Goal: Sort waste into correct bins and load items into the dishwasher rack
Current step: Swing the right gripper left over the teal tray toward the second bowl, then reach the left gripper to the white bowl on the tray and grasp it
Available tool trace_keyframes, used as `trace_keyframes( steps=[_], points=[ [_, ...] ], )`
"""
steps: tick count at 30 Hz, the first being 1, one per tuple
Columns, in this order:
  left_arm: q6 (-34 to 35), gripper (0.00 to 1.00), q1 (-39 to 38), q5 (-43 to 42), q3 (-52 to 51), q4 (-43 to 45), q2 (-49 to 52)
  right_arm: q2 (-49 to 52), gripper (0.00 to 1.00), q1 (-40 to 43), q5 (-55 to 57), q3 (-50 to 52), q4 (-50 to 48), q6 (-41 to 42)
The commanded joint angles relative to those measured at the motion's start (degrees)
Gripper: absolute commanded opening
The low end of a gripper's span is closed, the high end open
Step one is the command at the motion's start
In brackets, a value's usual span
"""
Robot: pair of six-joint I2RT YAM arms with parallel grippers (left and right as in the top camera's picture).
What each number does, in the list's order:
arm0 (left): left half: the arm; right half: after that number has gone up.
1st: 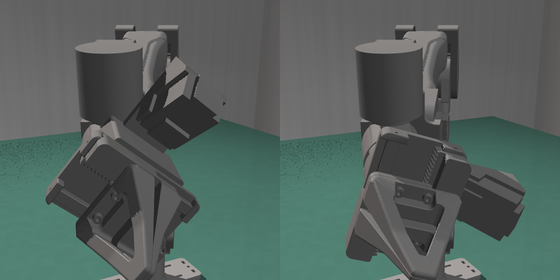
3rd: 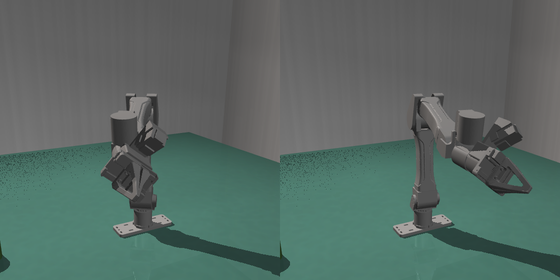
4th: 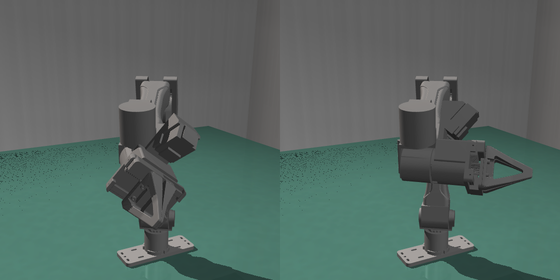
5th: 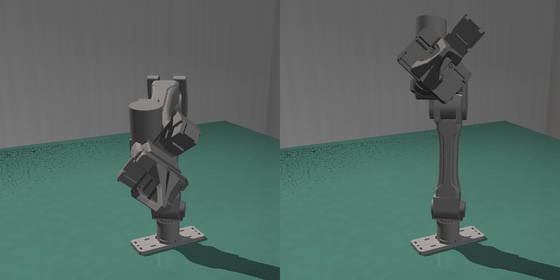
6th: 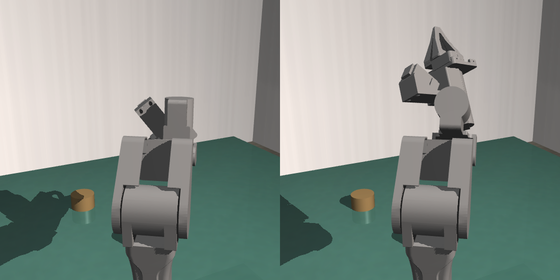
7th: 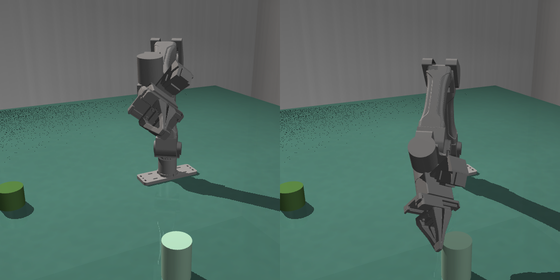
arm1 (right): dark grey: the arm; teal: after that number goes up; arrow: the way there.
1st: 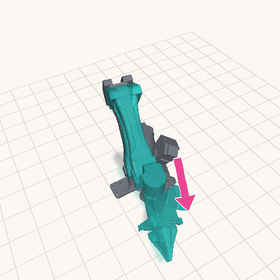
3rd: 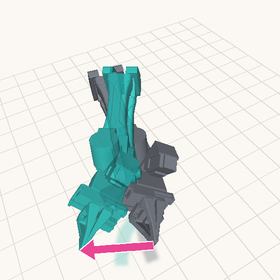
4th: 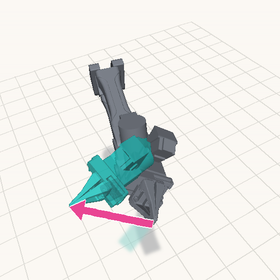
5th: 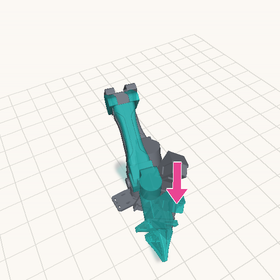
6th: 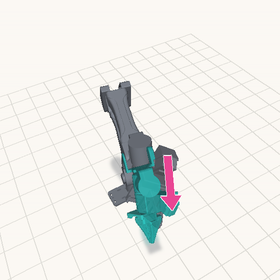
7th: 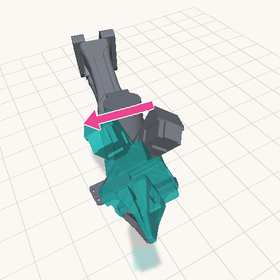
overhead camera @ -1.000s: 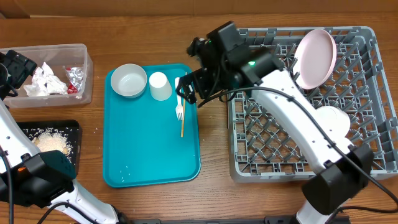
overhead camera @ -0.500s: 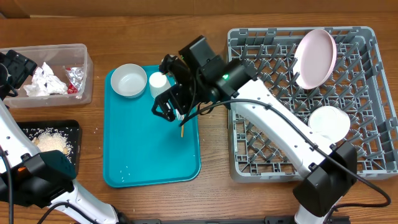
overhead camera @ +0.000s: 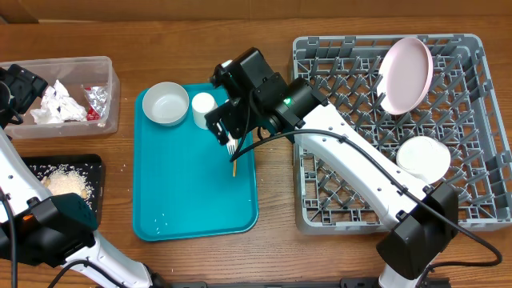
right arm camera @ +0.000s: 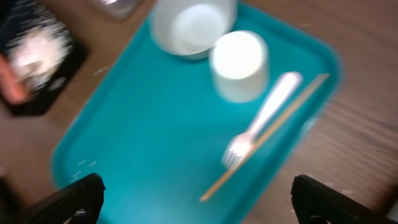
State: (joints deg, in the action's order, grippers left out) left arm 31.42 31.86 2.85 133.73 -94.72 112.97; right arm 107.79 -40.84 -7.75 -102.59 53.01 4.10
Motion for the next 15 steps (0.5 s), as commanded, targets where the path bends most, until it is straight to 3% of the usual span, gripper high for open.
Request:
trace_keyframes(
  steps=[1, 15],
  points=[
    [0.7, 1.00, -0.4, 0.7, -0.3, 0.1, 0.2, 0.0, 1.00, 1.2, 13.9, 0.2, -1.4, 7.2],
    [0.7, 1.00, -0.4, 0.7, -0.3, 0.1, 0.2, 0.1, 1.00, 5.3, 14.1, 0.2, -2.6, 9.5]
  ],
)
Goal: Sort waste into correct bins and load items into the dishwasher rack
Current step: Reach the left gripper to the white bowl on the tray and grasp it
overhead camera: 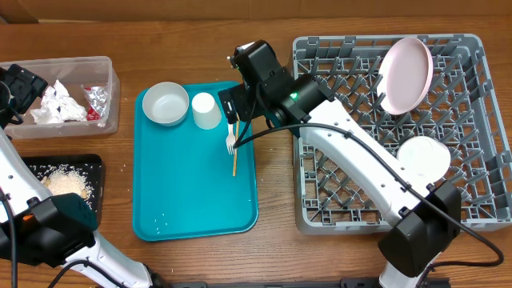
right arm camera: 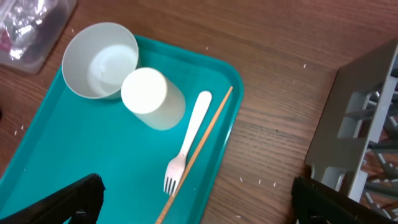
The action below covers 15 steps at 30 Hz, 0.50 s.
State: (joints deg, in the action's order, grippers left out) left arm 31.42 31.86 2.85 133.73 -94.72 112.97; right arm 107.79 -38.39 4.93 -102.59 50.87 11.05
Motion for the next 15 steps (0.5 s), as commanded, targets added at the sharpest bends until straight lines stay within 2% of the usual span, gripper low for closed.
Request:
trace_keyframes(
  steps=[1, 5, 10, 12, 15],
  points=[
    [0.7, 1.00, -0.4, 0.7, -0.3, 0.1, 0.2, 0.1, 1.00, 4.1, 1.3, 0.2, -0.2, 3.4],
    [0.7, 1.00, -0.4, 0.7, -0.3, 0.1, 0.2, 0.1, 1.00, 9.2, -4.8, 0.2, 2.6, 4.0],
    [4.5, 1.00, -0.4, -3.0, -0.3, 3.5, 0.2, 0.1, 1.00, 12.7, -9.6, 0.2, 3.2, 4.0],
    [5.6, 1.00, -0.4, -8.1, -0.3, 3.0, 0.2, 0.1, 1.00, 13.4, -9.6, 0.2, 3.3, 4.0],
    [3.2, 1.00, -0.8, -16.9, -0.7, -0.3, 0.2, 0.1, 1.00, 13.7, -9.6, 0.2, 3.3, 4.0]
  ],
)
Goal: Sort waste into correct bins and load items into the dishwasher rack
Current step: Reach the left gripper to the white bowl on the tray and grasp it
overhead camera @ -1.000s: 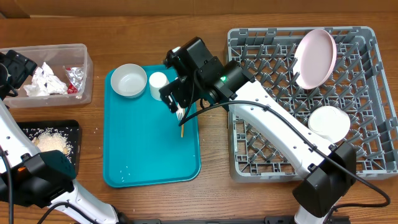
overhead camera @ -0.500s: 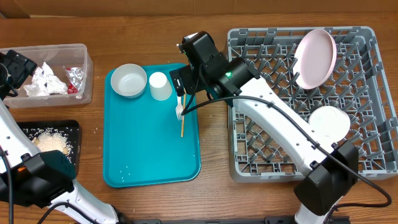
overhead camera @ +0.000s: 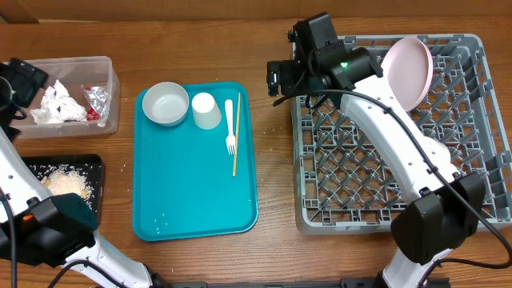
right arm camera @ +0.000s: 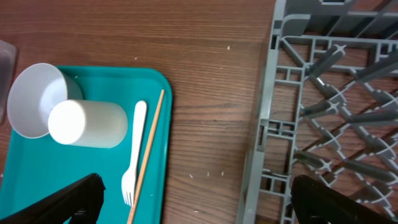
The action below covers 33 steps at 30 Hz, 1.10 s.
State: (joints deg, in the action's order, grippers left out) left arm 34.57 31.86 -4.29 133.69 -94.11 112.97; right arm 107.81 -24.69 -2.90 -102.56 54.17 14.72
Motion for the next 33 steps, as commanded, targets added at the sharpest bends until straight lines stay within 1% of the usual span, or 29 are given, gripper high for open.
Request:
trace_keyframes(
  steps=[1, 3, 5, 9, 13, 20, 22, 25, 29, 33],
  points=[
    [-2.8, 1.00, -1.5, -12.8, -0.9, -0.7, 0.2, 0.1, 1.00, 0.0, -1.7, 0.2, 0.0, 0.3],
    [-9.4, 1.00, -3.4, -16.5, -1.1, -0.1, 0.2, 0.1, 1.00, 0.0, -1.7, 0.2, 0.0, 0.3],
    [-13.6, 1.00, -6.1, -15.5, -1.3, -0.6, 0.2, 0.1, 1.00, 0.0, -1.7, 0.2, 0.0, 0.3],
    [-14.2, 1.00, -13.7, -6.4, -1.4, -0.4, 0.2, 0.1, 1.00, 0.0, -1.7, 0.2, 0.0, 0.3],
    [-14.3, 1.00, -18.9, -1.6, -1.4, 2.8, 0.2, 0.1, 1.00, 0.0, -1.7, 0.2, 0.0, 0.3],
    [-10.9, 1.00, -25.8, -0.9, -3.5, 9.3, 0.8, 0.1, 1.00, 0.0, -1.7, 0.2, 0.0, 0.3],
    [-7.3, 1.00, -26.9, 1.1, -5.0, 9.3, 1.5, 0.1, 1.00, 0.0, -1.7, 0.2, -0.1, 0.3],
    [-2.8, 1.00, -27.7, 3.2, -8.1, 10.0, 3.1, 0.1, 1.00, 0.0, -1.7, 0.2, 0.0, 0.3],
    [-0.8, 1.00, -27.7, 2.1, -11.8, 11.6, 6.4, 0.1, 1.00, 0.0, -1.7, 0.2, 0.0, 0.3],
    [0.6, 1.00, -27.4, 2.1, -12.6, 11.8, 11.1, 0.1, 1.00, 0.0, -1.7, 0.2, 0.0, 0.3]
  ],
)
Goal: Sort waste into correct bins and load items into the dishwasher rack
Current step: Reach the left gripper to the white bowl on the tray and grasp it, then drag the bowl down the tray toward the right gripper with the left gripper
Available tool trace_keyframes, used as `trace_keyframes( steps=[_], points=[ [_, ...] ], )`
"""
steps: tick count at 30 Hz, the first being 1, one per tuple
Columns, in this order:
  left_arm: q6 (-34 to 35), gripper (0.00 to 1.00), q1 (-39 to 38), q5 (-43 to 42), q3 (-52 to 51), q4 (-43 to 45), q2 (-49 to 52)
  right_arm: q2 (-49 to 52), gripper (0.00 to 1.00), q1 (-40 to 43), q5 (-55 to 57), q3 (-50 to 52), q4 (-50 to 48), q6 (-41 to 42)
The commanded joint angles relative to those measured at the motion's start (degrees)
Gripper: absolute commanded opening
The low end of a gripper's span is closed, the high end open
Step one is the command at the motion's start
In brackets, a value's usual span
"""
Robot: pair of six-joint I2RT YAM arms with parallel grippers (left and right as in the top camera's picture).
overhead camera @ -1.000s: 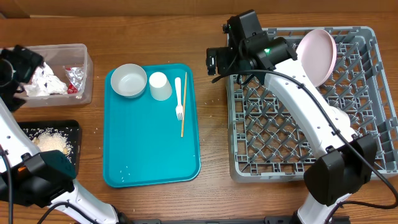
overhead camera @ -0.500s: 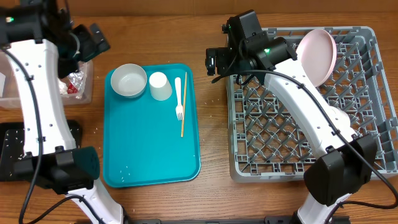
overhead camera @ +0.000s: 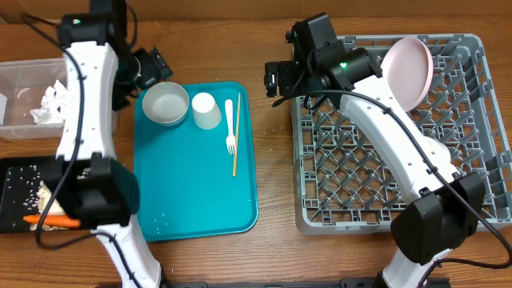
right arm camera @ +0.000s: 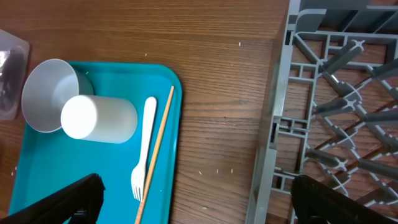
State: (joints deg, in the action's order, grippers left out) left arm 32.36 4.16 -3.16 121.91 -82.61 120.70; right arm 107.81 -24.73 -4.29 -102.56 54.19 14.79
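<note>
On the teal tray lie a white bowl, a white cup on its side, a white plastic fork and a wooden chopstick. My right gripper hovers open and empty over the bare wood between the tray and the grey dishwasher rack. Its wrist view shows the bowl, cup, fork, chopstick and the rack's corner. My left gripper is just beyond the bowl; its jaws are not readable.
A pink plate stands in the rack's far side, and a white bowl sits mid-right in it. A clear bin of crumpled waste is far left, and a black tray with rice is near left. The left arm's links cross both.
The left arm has swung in from the table's left edge; its gripper is now by the tray's far-left corner beside the bowl. The right gripper has barely shifted.
My right gripper was open low over the fork and chopstick on the tray. Then it was at the tray's far-right edge, then beside the rack's far-left corner, where it stays. Fork, chopstick, cup and bowl stayed on the tray. The left arm has now come across.
</note>
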Motion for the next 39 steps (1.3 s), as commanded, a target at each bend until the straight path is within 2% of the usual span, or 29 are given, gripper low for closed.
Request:
trace_keyframes(
  steps=[1, 7, 12, 17, 22, 24, 27, 28, 29, 30, 34, 36, 37, 39],
  points=[
    [2.8, 1.00, 0.3, 1.0, -0.8, 0.4, 4.5, 0.1, 1.00, 0.1, -0.3, 0.2, -0.1, 0.3],
    [3.1, 0.86, 0.3, -1.2, -0.8, 0.4, 11.5, 0.1, 1.00, 0.1, -0.3, 0.2, -0.1, 0.3],
    [4.1, 0.84, 0.4, -0.7, -0.8, 0.1, 15.1, 0.1, 1.00, 0.1, -0.3, 0.2, -0.1, 0.3],
    [5.9, 0.84, 0.5, 3.6, -0.8, -0.1, 16.4, 0.1, 1.00, 0.1, -0.3, 0.2, -0.1, 0.3],
    [7.1, 0.85, 0.5, 3.4, -1.2, 0.0, 16.9, 0.1, 1.00, 0.1, -0.3, 0.2, -0.1, 0.3],
    [7.1, 0.82, 0.4, 3.4, -1.3, -0.1, 16.9, 0.1, 1.00, 0.1, -0.3, 0.2, -0.1, 0.3],
    [6.5, 0.63, 0.3, 3.6, -1.3, -0.6, 16.9, 0.1, 1.00, 0.1, -0.3, 0.2, -0.1, 0.3],
    [6.2, 0.45, 0.3, 3.6, -1.3, -0.9, 16.9, 0.1, 1.00, 0.1, -0.3, 0.2, -0.1, 0.3],
    [5.9, 0.34, 0.3, 3.7, -1.3, -1.3, 16.9, 0.1, 1.00, 0.1, -0.3, 0.2, -0.1, 0.3],
    [5.5, 0.31, 0.3, 3.7, -1.3, -1.6, 16.9, 0.1, 1.00, 0.1, -0.3, 0.2, -0.1, 0.3],
    [4.9, 0.32, 0.3, 3.8, -1.3, -3.3, 16.9, 0.1, 1.00, 0.1, -0.3, 0.2, -0.1, 0.3],
    [4.9, 0.20, 0.3, 4.2, -1.3, -4.2, 16.9, 0.1, 1.00, 0.1, -0.3, 0.2, -0.1, 0.3],
    [4.7, 0.06, 0.3, 4.5, -1.3, -4.7, 16.9, 0.1, 1.00, 0.1, -0.3, 0.2, -0.1, 0.3],
    [4.4, 0.04, 0.3, 5.2, -1.3, -5.7, 16.9, 0.1, 1.00, 0.1, -0.3, 0.2, -0.1, 0.3]
  ],
)
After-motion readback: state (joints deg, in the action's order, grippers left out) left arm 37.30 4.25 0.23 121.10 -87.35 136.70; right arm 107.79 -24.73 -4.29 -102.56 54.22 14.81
